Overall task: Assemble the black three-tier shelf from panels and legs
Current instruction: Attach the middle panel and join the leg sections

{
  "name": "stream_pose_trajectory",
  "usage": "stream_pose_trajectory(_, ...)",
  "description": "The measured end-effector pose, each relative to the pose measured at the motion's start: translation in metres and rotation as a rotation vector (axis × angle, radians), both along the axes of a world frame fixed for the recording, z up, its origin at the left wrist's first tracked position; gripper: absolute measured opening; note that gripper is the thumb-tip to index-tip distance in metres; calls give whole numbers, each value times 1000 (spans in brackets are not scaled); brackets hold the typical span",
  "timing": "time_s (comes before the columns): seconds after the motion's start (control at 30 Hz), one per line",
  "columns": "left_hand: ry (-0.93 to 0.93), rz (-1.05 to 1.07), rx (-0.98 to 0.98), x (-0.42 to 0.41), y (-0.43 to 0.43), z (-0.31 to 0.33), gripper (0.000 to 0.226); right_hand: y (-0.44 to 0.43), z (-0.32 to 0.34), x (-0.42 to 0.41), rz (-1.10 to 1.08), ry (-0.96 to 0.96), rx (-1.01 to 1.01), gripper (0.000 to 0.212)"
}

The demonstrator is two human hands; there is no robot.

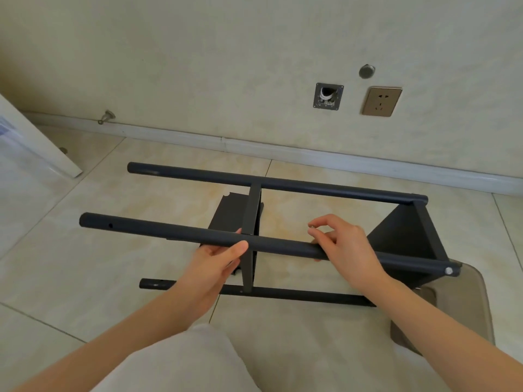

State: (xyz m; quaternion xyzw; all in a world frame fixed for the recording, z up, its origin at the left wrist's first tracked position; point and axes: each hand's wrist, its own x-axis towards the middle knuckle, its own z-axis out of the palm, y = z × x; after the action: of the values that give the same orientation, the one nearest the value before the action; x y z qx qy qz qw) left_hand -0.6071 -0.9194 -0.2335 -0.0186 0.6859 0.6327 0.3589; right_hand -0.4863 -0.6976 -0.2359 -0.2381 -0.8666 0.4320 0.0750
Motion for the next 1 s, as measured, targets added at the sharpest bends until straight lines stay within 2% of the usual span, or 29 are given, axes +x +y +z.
stream_pose_trajectory(0.2,-31,3,15,9,6,-9,55,3,-10,8,-62,11,48,17)
stream_pose_trajectory(0.57,-92,-3,31,27,21,-16,41,20,-7,32,-73,35,44,15)
stream_pose_trajectory(0.7,-116,4,10,36,27,-17,50,26,-7,42,-89,38,51,15)
stream_pose_trajectory(1.0,-167,-30,-8,52,49,-12,54,42,-10,61,-146,46,91,15)
